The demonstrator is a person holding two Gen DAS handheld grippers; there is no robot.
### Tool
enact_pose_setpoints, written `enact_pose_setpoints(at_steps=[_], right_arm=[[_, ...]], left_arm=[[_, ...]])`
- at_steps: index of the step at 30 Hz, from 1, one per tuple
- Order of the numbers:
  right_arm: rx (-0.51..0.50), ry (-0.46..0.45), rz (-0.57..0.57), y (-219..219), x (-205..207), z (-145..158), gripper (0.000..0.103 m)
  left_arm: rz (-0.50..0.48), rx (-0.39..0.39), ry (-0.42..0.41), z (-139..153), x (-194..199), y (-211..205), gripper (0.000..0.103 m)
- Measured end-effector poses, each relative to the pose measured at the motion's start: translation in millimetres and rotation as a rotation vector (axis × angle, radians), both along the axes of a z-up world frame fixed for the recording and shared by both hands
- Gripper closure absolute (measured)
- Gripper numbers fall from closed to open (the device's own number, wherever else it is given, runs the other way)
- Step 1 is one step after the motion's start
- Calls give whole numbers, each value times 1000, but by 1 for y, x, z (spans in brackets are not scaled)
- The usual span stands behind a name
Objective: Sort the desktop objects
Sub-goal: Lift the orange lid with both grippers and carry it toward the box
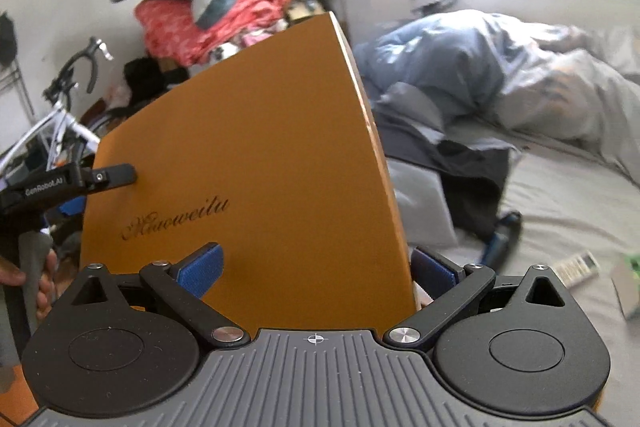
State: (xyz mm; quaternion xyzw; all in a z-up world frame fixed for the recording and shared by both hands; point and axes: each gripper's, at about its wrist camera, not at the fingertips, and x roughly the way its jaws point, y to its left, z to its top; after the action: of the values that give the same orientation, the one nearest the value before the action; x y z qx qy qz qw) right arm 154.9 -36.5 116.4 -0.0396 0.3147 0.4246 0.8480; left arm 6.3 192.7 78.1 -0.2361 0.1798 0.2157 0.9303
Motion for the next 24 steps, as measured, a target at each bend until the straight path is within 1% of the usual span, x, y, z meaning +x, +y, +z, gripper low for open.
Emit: enact_pose_setpoints(at_steps=[5, 13, 18, 24], right_arm=[[20, 19, -75, -46, -6, -9, 3], [14, 49, -193, -113, -20, -28, 3], [6, 74, -260, -150, -32, -44, 3], [2, 100, -324, -187, -44, -61, 3]], left_arm=[[-82, 13, 21, -2, 6, -29, 0], [-208, 39, 62, -8, 18, -74, 0], [-293, 68, 90, -10, 28, -103, 0], [-372, 91, 120, -15, 39, -132, 0]])
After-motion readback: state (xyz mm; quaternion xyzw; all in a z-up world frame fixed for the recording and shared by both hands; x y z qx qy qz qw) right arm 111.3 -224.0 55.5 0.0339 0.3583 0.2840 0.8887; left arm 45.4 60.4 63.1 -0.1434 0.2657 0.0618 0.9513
